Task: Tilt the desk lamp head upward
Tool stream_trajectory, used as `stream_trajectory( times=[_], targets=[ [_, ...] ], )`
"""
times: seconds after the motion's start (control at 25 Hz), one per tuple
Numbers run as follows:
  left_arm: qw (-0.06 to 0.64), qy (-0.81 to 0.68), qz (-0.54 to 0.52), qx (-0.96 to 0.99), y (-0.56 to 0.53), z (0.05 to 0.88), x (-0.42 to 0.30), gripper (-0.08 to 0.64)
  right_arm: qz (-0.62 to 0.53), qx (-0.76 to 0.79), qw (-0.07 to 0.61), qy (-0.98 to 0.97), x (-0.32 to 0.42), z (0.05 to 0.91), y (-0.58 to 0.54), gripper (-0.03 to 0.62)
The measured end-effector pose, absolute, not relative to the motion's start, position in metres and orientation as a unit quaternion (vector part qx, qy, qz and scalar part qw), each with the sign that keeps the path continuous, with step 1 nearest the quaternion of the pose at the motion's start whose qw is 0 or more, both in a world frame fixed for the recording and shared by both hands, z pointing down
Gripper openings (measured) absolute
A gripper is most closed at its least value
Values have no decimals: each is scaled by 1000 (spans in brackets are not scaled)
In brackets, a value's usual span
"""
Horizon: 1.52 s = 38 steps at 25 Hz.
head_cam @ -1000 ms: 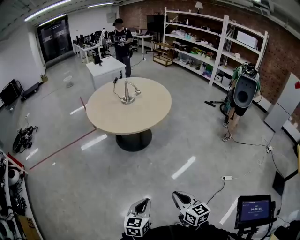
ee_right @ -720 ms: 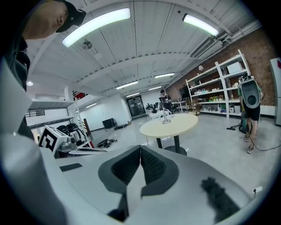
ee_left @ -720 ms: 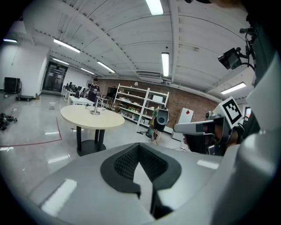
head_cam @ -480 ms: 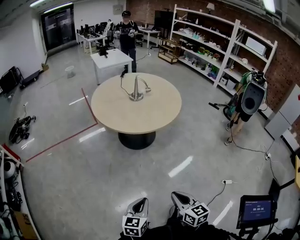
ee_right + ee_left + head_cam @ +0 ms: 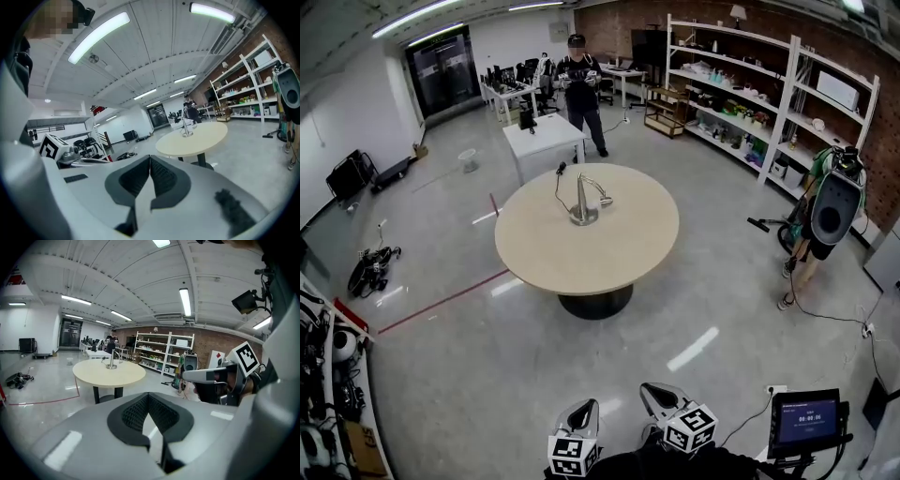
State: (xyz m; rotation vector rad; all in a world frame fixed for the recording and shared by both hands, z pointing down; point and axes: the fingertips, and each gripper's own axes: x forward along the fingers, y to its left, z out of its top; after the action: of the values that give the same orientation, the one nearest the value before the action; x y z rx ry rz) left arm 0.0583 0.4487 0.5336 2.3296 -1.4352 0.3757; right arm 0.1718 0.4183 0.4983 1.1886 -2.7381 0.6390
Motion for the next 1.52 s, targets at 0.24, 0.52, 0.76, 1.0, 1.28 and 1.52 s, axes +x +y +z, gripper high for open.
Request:
stream_trajectory(
  times=[0.24,0.52,0.76,1.0,1.28,1.52],
  targets=[
    [189,-517,148,822,435,535,81,6,218,386,33,-896,200,502,399,6],
    [193,-523,156,816,435,517,76,6,234,389,25,-891,193,498,401,6],
    [212,-515,161,815,419,525,92,6,245,394,31,-885,207,508,384,6],
    [212,-492,142,833,375,541,85,6,241,425,42,-872,202,516,347,6],
    [208,-471,117,849,320,548,19,6,222,450,50,-864,136,515,302,6],
    [220,-459,100,855,289,557,-29,6,217,461,81,-856,95,521,275,6]
  ],
)
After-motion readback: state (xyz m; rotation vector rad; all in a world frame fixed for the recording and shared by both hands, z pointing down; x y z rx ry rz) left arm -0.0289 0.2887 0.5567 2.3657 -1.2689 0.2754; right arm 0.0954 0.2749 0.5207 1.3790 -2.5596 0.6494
